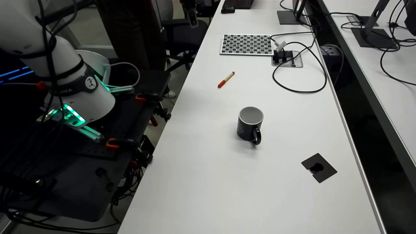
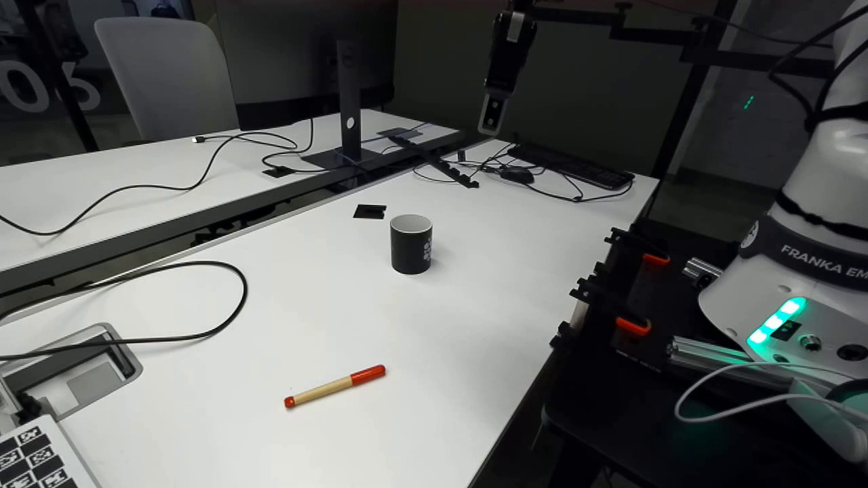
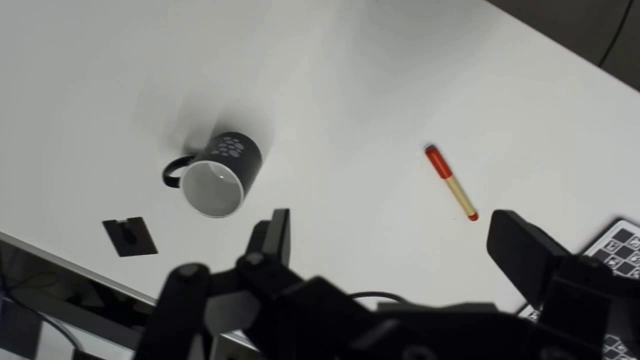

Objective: Put the pen in the mug

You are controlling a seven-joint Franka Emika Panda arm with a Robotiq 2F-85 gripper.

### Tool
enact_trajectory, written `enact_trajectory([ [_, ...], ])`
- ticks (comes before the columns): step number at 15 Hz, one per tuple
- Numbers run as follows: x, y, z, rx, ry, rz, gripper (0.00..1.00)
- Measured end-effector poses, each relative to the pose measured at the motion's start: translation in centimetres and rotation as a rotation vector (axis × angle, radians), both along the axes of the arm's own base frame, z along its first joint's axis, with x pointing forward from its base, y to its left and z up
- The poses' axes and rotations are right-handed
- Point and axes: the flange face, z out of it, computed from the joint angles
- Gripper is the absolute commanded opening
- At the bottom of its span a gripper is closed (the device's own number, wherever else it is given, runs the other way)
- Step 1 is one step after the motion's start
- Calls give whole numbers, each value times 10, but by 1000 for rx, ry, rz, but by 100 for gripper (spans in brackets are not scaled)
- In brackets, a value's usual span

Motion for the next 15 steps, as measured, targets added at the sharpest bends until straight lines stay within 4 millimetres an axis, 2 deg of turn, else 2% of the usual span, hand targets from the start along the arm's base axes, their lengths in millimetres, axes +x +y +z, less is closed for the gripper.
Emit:
enact_trajectory([
  [3,5,21,-17,50,30,132,100],
  [6,16,30,-34,70,81,227,100],
  [12,15,31,-33,70,76,230,100],
  [15,14,38,-34,80,65,297,100],
])
